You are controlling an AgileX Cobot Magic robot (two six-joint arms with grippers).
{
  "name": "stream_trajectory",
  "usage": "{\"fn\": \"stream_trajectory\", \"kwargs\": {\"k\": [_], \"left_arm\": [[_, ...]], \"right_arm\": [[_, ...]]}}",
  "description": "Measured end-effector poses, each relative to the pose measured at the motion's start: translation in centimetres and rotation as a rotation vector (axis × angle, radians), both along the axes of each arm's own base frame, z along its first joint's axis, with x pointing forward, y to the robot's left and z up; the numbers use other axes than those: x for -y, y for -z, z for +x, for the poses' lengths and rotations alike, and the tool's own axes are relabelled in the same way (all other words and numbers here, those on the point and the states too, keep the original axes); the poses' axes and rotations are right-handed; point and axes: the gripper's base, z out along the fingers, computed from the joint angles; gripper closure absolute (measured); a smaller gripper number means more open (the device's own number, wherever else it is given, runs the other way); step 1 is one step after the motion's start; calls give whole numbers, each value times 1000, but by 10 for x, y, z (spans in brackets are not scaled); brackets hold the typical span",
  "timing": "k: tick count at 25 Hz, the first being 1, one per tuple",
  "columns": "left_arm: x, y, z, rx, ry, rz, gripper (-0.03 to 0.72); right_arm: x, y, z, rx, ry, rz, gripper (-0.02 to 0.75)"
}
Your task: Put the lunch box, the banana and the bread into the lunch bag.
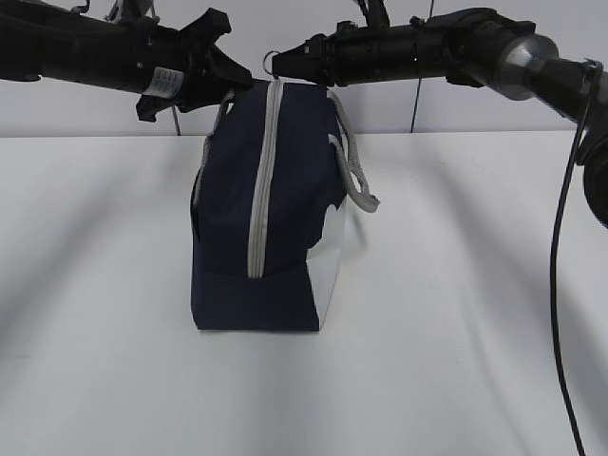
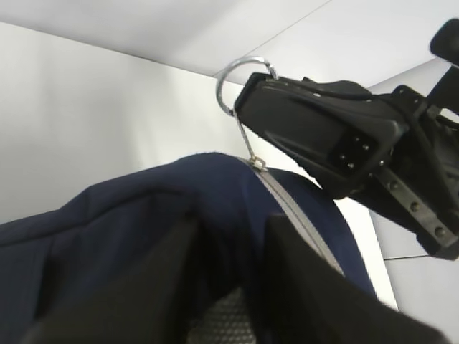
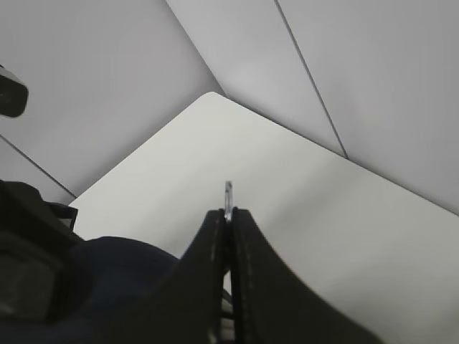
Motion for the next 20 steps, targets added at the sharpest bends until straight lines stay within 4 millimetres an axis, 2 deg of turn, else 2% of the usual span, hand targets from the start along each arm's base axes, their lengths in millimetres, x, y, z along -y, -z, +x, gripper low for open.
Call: {"fn": "stream_trajectory", "kwargs": {"k": [5,6,12,20], "left_arm": [[-1,0,0,16,3,19,648],[-1,0,0,17,4,20,664],[0,0,0,22,20,23,673],[8,-20,-2,109,179,40,673]], "right_arm": [[0,0,0,0,0,0,754],[0,0,0,0,0,0,754],[0,0,0,0,0,0,754],[0,-2,0,-11,2,17,754]]}}
